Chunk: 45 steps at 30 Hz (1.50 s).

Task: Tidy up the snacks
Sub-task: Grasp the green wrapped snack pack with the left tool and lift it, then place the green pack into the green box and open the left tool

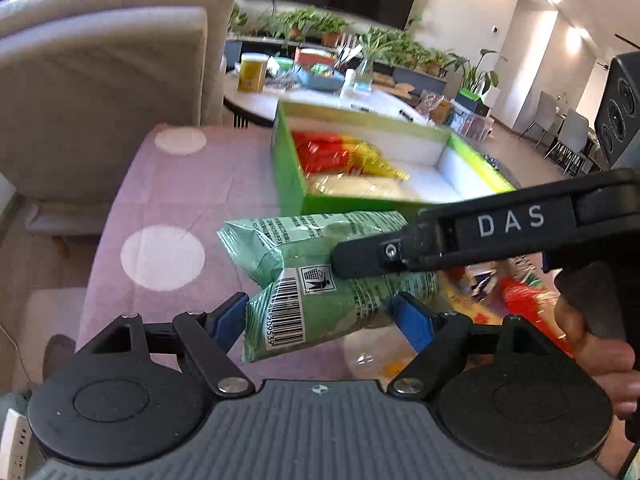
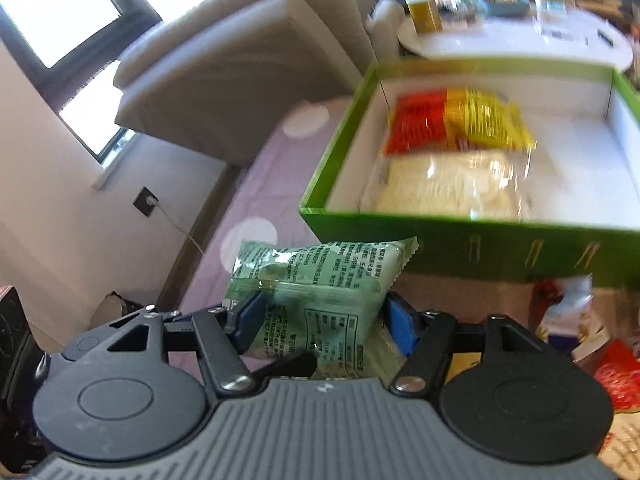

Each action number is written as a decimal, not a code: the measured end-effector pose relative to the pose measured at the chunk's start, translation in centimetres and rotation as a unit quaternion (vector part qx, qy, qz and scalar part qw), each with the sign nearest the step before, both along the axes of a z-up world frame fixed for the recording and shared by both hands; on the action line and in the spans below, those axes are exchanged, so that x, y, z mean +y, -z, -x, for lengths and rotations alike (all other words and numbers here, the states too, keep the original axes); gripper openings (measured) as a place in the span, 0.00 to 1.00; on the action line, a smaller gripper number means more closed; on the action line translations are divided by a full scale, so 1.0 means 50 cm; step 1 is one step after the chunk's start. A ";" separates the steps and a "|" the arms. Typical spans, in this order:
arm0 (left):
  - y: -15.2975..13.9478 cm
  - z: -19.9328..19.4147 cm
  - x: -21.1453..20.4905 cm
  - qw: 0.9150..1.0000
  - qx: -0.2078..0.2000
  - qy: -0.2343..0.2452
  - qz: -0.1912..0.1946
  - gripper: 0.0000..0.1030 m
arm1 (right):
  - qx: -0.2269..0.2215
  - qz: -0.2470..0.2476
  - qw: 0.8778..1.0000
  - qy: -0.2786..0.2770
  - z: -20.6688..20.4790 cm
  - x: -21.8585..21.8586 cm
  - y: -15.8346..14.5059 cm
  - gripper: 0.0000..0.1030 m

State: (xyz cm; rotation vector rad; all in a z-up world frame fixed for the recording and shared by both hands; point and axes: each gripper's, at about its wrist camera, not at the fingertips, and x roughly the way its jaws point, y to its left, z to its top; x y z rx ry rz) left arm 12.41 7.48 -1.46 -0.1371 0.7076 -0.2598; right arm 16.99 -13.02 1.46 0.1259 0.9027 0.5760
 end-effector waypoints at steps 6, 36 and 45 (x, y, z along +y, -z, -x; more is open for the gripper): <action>-0.057 0.015 -0.038 0.999 -0.036 0.003 -0.015 0.75 | -0.057 -0.023 0.998 -0.005 0.027 -0.034 -0.050 0.54; -0.116 -0.225 -0.287 0.993 -0.039 0.084 -0.071 0.74 | -0.089 -0.073 0.991 0.070 -0.180 -0.253 -0.095 0.54; -0.058 -0.330 -0.317 0.993 -0.007 0.091 -0.079 0.74 | -0.076 -0.051 0.992 0.086 -0.261 -0.267 -0.052 0.54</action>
